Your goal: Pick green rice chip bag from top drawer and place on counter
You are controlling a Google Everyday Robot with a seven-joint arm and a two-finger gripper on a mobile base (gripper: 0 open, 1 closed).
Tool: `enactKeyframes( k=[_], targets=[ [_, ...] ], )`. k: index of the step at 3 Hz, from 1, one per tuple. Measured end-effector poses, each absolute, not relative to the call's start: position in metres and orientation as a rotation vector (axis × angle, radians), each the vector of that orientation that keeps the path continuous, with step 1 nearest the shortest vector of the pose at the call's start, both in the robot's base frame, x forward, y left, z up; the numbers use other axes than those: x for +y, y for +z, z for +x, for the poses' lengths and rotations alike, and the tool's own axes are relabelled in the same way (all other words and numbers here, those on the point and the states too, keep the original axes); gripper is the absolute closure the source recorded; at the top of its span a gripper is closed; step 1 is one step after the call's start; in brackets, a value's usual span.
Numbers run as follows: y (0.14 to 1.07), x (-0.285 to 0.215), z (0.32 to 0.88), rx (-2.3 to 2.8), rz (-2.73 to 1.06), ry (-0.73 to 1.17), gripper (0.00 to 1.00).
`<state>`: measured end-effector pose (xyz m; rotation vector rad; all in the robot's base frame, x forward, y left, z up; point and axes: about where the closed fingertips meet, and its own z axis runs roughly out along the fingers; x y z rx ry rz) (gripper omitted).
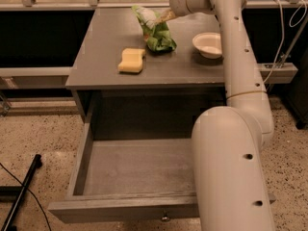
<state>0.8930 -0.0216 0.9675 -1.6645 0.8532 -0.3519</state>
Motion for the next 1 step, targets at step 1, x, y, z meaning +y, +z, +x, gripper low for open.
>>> enactKeyframes(
  k=[1],
  targets=[
    [0.9675,-0.0216,0.8930,0.853,-1.665,-0.352,0.00]
  ],
)
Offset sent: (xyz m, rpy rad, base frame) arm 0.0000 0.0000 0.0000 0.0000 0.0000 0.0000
